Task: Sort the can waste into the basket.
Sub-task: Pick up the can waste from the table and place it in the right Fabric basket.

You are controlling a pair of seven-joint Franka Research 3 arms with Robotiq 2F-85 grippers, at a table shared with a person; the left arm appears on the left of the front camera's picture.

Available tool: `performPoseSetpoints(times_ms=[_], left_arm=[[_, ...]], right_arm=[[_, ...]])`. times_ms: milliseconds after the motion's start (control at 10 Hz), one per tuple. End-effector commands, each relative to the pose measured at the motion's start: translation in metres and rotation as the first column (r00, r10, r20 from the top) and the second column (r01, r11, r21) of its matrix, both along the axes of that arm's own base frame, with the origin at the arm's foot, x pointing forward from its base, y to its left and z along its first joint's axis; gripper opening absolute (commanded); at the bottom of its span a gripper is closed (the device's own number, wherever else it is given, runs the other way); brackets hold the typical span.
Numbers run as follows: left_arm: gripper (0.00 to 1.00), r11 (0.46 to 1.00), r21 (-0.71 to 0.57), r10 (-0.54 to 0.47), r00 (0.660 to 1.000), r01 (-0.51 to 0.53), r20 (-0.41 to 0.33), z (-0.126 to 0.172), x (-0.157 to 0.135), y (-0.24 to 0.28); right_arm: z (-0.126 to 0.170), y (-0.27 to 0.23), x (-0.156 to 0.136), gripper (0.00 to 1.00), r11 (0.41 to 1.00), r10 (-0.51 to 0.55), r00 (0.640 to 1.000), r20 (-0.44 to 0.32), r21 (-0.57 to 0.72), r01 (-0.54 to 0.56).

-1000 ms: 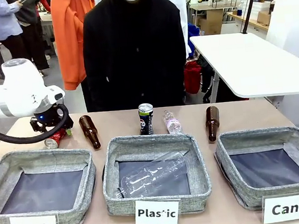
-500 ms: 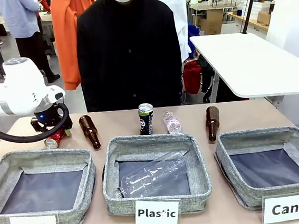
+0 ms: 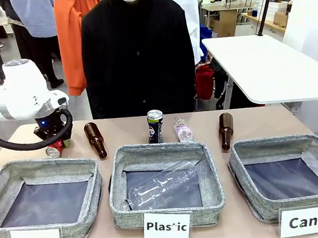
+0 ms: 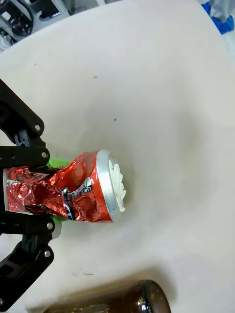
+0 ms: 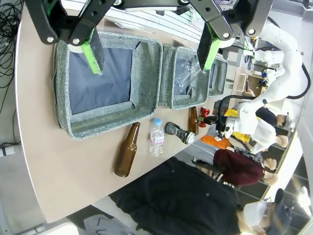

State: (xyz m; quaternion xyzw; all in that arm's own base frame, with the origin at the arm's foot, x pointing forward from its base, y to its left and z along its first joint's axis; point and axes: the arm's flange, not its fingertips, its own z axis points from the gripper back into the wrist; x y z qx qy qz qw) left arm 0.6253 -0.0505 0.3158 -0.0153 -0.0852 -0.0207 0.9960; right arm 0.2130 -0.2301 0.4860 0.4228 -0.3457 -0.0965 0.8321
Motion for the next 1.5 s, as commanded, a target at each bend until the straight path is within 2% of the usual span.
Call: performPoseSetpoints(times_ms=[0,200,300,400,500,600,700,800,900,1000,1100,1200,1400], left_arm=[[0.00,1.000,0.006,0.011,1.000,-0.011,0.011,0.014,-0.011,0.003],[0.00,1.000,-0.010,0.014,0.998,-0.014,0.060,0.035,-0.024,0.014],[0.00,0.999,-0.040,0.016,0.996,-0.013,0.082,0.055,-0.036,0.024],[0.00,0.997,-0.079,0.015,0.994,-0.007,0.107,0.091,-0.065,0.041],[0.00,0.986,-0.164,-0.024,0.996,0.038,0.087,0.125,-0.108,0.057],[0.00,0.961,-0.225,-0.149,0.986,0.161,0.068,0.150,-0.158,0.072],[0.00,0.921,-0.246,-0.289,0.953,0.304,0.094,0.160,-0.208,0.083],[0.00,0.851,-0.262,-0.427,0.890,0.455,0.160,0.160,-0.253,0.090],[0.00,0.749,-0.245,-0.568,0.787,0.616,0.241,0.151,-0.295,0.093],[0.00,0.688,-0.217,-0.632,0.719,0.693,0.289,0.143,-0.314,0.092],[0.00,0.681,-0.204,-0.596,0.694,0.703,0.404,0.138,-0.321,0.095],[0.00,0.760,-0.249,-0.554,0.799,0.601,0.234,0.147,-0.293,0.079],[0.00,0.760,-0.249,-0.554,0.799,0.601,0.234,0.147,-0.293,0.079]], right_arm=[[0.002,-0.001,0.001,1.00,1.000,0.006,1.000,0.028,-0.003,-0.006],[0.002,-0.001,0.001,1.00,1.000,0.006,1.000,0.028,-0.003,-0.006],[0.002,-0.001,0.001,1.00,1.000,0.006,1.000,0.028,-0.003,-0.006],[0.002,-0.001,0.001,1.00,1.000,0.006,1.000,0.028,-0.003,-0.006],[0.002,-0.001,0.001,1.00,1.000,0.006,1.000,0.028,-0.003,-0.006],[0.002,-0.001,0.001,1.00,1.000,0.006,1.000,0.028,-0.003,-0.006],[0.002,-0.001,0.001,1.00,1.000,0.006,1.000,0.028,-0.003,-0.006],[0.002,-0.001,0.001,1.00,1.000,0.006,1.000,0.028,-0.003,-0.006],[0.002,-0.001,0.001,1.00,1.000,0.006,1.000,0.028,-0.003,-0.006],[0.002,-0.001,0.001,1.00,1.000,0.006,1.000,0.028,-0.003,-0.006],[0.002,-0.001,0.001,1.00,1.000,0.006,1.000,0.028,-0.003,-0.006],[0.002,-0.001,0.001,1.00,1.000,0.006,1.000,0.028,-0.003,-0.006],[0.002,-0.001,0.001,1.00,1.000,0.006,1.000,0.028,-0.003,-0.006]])
